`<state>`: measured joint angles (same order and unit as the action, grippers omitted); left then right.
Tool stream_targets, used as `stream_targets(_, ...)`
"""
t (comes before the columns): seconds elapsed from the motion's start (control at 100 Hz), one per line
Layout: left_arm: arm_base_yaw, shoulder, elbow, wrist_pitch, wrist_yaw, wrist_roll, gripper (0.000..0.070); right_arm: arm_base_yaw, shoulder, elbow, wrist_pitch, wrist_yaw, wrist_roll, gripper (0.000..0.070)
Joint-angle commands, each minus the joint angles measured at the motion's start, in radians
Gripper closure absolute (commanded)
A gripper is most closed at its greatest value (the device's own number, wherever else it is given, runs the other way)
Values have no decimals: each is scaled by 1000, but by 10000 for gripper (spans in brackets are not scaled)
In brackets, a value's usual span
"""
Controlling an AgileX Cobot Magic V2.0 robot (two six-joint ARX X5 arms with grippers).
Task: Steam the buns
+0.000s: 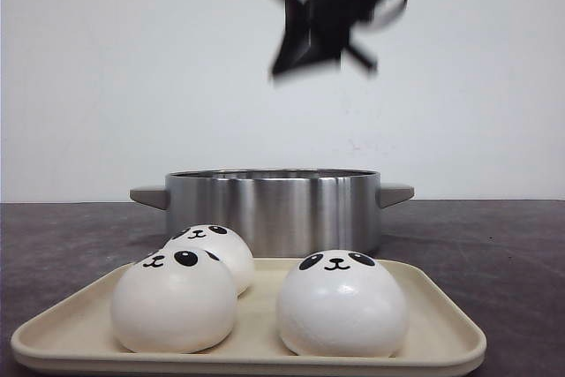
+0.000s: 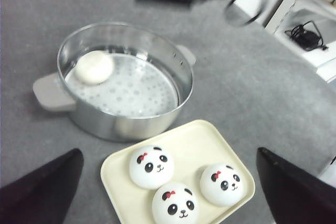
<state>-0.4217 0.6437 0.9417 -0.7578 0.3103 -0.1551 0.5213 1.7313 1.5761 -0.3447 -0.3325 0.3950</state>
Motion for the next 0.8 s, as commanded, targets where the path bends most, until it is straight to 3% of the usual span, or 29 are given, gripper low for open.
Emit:
stream_targets(0.0,-8,32,11,11,-3,6,62,48,-93,29,-38,90,-146,694)
stream_targets(0.21,-42,152,11,13,1,3,62,216,-370,29,-201,411,-327,694)
stream_targets(0.39,-86,291,11,47,-5,0,62,348,-534,29,-308,599,-351,694)
stream_targets(0.55,-114,445,11,93,-51,-43,56,412,-631,29,-393,703,-330,694)
stream_targets(0.79,-152,668,11,135,-57,-102,0,428,-699,28,-488,760,-289,694)
